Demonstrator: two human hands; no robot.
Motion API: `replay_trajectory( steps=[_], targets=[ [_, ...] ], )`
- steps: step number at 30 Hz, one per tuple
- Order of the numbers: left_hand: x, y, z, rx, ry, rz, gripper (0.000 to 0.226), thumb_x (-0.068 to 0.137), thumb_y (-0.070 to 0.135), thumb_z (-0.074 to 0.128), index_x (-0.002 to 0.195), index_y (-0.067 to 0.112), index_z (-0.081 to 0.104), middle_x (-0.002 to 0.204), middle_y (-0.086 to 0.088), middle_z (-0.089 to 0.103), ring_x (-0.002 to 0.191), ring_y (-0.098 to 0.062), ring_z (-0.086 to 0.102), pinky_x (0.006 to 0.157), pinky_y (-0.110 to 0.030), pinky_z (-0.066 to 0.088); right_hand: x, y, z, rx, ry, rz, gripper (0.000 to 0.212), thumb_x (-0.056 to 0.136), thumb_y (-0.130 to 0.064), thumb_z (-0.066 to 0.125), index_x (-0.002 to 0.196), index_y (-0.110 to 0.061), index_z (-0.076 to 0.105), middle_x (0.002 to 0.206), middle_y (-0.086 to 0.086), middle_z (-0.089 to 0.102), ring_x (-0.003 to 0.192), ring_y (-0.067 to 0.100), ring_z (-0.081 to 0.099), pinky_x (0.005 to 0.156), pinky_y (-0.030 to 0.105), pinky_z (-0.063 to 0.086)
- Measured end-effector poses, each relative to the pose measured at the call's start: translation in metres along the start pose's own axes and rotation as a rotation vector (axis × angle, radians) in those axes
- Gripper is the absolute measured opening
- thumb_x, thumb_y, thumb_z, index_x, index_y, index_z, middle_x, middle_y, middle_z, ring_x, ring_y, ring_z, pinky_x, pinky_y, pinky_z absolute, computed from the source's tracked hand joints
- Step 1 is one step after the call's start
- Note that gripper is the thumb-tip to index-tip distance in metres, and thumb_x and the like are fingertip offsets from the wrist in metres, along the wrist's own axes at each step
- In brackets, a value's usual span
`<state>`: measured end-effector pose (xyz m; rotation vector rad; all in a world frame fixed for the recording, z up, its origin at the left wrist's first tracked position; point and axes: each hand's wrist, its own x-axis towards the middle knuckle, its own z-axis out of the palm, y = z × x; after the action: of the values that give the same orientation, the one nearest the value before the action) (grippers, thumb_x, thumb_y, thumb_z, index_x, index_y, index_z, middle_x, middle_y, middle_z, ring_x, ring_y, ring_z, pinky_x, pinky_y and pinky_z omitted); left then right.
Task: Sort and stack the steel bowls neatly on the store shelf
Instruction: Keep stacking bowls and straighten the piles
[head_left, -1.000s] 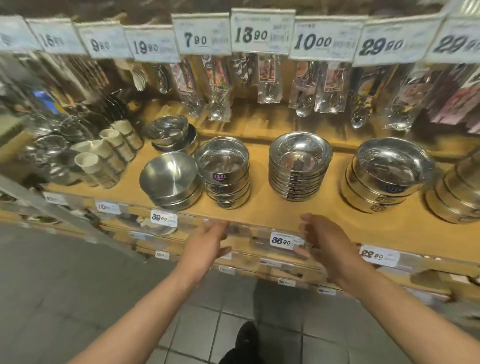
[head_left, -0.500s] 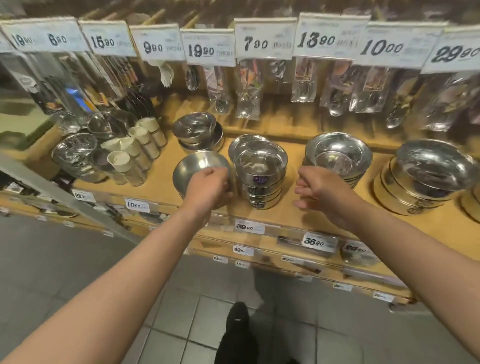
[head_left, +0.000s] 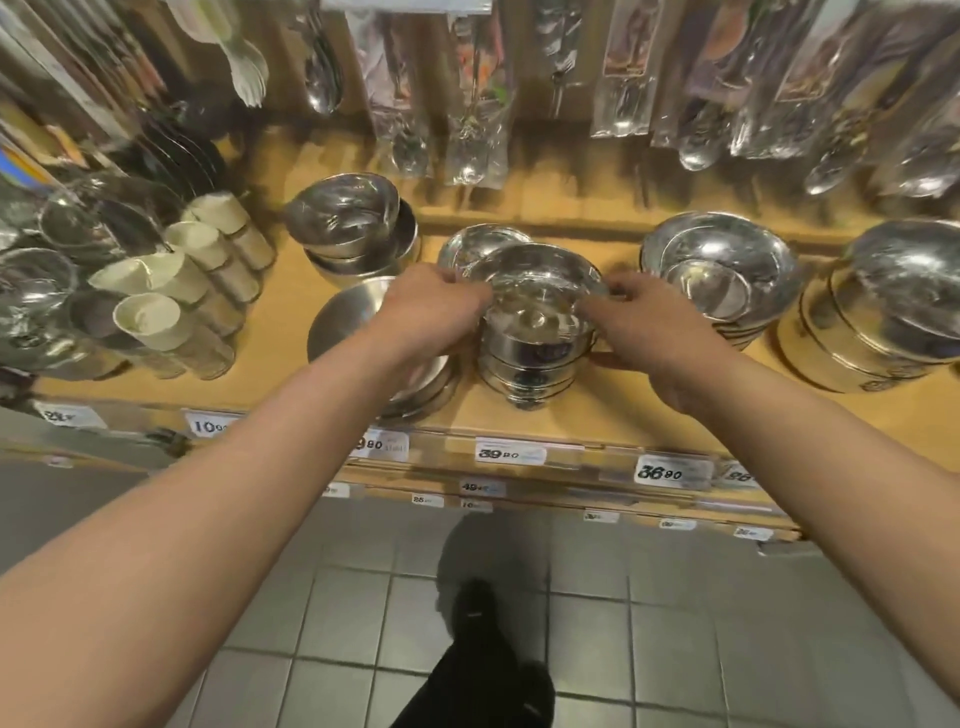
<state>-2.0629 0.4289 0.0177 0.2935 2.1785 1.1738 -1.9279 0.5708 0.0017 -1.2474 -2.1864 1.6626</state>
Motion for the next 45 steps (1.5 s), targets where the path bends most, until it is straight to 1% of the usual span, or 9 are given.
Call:
replay_trajectory(
  steps=[5, 8, 12, 16, 23, 29, 35, 41, 45],
  targets=[
    [0.0, 0.0, 0.002, 0.071, 0.036, 0.073, 0.03, 0.084, 0.022, 0.063, 0.095, -0.005, 0.073, 0.075, -0.006, 0.061, 0.079, -0.026, 0.067, 0.085, -0.052, 0.061, -0.003, -0.004, 0.002, -0.074, 0.021, -0.026, 0.032, 0.09, -0.024, 0.064, 0.106, 0.003, 0.07, 0.105, 0.021, 0.074, 0.096, 0.036, 0.072, 0.082, 0.059, 0.059],
    [0.002, -0.001, 0.002, 0.071, 0.068, 0.113, 0.029, 0.086, 0.021, 0.063, 0.096, -0.006, 0.072, 0.073, -0.005, 0.061, 0.075, -0.027, 0.069, 0.073, -0.042, 0.064, -0.004, -0.004, 0.003, -0.092, 0.063, -0.052, 0.028, 0.09, -0.025, 0.066, 0.108, -0.004, 0.069, 0.105, 0.014, 0.073, 0.098, 0.032, 0.071, 0.084, 0.054, 0.061],
    [0.001, -0.006, 0.005, 0.007, 0.076, 0.098, 0.015, 0.087, 0.016, 0.064, 0.081, 0.005, 0.071, 0.066, -0.002, 0.058, 0.069, -0.021, 0.059, 0.087, -0.051, 0.06, -0.008, -0.006, 0.002, -0.066, 0.082, -0.064, 0.025, 0.091, -0.026, 0.066, 0.112, -0.012, 0.068, 0.106, 0.009, 0.072, 0.097, 0.028, 0.072, 0.085, 0.05, 0.061],
    [-0.001, -0.013, 0.007, -0.024, 0.067, 0.091, 0.022, 0.084, 0.016, 0.062, 0.095, -0.002, 0.07, 0.081, -0.009, 0.055, 0.078, -0.018, 0.052, 0.094, -0.056, 0.054, -0.013, -0.006, 0.002, -0.085, 0.065, -0.088, 0.019, 0.094, -0.023, 0.065, 0.108, -0.012, 0.069, 0.098, 0.01, 0.074, 0.094, 0.031, 0.073, 0.083, 0.053, 0.061],
    [0.0, -0.009, 0.003, 0.029, 0.075, 0.115, 0.026, 0.085, 0.013, 0.066, 0.096, -0.011, 0.068, 0.081, -0.011, 0.062, 0.077, -0.021, 0.059, 0.09, -0.054, 0.058, -0.013, -0.007, -0.003, -0.169, 0.092, -0.176, 0.015, 0.092, -0.014, 0.066, 0.102, -0.025, 0.065, 0.09, 0.005, 0.074, 0.078, 0.024, 0.075, 0.077, 0.044, 0.064],
    [0.004, -0.008, -0.002, 0.108, 0.053, 0.191, 0.025, 0.087, 0.009, 0.062, 0.095, -0.014, 0.064, 0.084, -0.024, 0.063, 0.081, -0.02, 0.055, 0.095, -0.059, 0.054, -0.011, -0.011, -0.005, -0.2, 0.12, -0.218, 0.021, 0.086, -0.013, 0.072, 0.107, -0.014, 0.072, 0.084, 0.006, 0.075, 0.073, 0.025, 0.075, 0.076, 0.044, 0.063],
    [0.007, -0.011, -0.003, 0.124, 0.011, 0.218, 0.019, 0.089, 0.002, 0.058, 0.1, -0.006, 0.071, 0.108, -0.031, 0.069, 0.102, -0.042, 0.068, 0.096, -0.059, 0.053, -0.013, -0.002, -0.004, -0.115, 0.108, -0.217, 0.022, 0.084, -0.019, 0.077, 0.095, -0.027, 0.06, 0.09, 0.006, 0.071, 0.083, 0.025, 0.073, 0.078, 0.049, 0.062],
    [0.006, -0.008, -0.003, 0.094, 0.002, 0.223, 0.021, 0.095, 0.002, 0.055, 0.102, -0.002, 0.074, 0.109, -0.029, 0.07, 0.109, -0.045, 0.065, 0.097, -0.056, 0.053, -0.011, -0.003, -0.006, -0.025, 0.075, -0.17, 0.025, 0.083, -0.01, 0.079, 0.097, -0.019, 0.06, 0.083, 0.001, 0.063, 0.053, 0.001, 0.068, 0.06, 0.039, 0.064],
    [0.007, -0.006, -0.004, 0.085, 0.007, 0.237, 0.021, 0.095, 0.003, 0.056, 0.104, 0.002, 0.075, 0.106, -0.024, 0.073, 0.107, -0.041, 0.066, 0.097, -0.054, 0.053, -0.011, 0.0, -0.004, 0.005, 0.072, -0.128, 0.027, 0.083, -0.012, 0.079, 0.102, -0.017, 0.06, 0.089, 0.004, 0.064, 0.061, 0.012, 0.072, 0.063, 0.041, 0.065]
  ],
)
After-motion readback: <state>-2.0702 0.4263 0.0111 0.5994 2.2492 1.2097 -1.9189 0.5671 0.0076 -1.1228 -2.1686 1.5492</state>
